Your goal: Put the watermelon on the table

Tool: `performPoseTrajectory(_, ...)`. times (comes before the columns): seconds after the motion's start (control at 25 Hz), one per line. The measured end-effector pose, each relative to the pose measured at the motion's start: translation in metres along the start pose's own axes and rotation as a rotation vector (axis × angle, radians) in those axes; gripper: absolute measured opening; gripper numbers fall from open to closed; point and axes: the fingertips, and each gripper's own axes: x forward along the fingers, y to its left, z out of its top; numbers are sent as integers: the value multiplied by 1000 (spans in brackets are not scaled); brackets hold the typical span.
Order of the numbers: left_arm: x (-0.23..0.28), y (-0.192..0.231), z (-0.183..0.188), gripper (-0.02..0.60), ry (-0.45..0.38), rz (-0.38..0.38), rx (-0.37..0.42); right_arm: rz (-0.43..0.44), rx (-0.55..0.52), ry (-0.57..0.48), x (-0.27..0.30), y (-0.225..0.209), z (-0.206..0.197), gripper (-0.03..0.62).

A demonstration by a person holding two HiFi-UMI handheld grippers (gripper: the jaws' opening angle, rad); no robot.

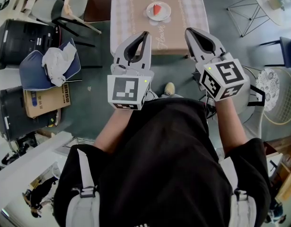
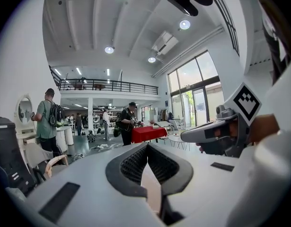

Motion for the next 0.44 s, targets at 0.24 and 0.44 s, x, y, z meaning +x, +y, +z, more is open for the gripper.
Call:
performPoseTrajectory(0.24, 1, -6, -3, 12, -1, -1, -4, -2, -2, 3, -3, -3, -3, 14)
performPoseTrajectory(0.44, 0, -13, -1, 12, -2, -8, -5, -1, -5, 0, -9, -2, -1, 14)
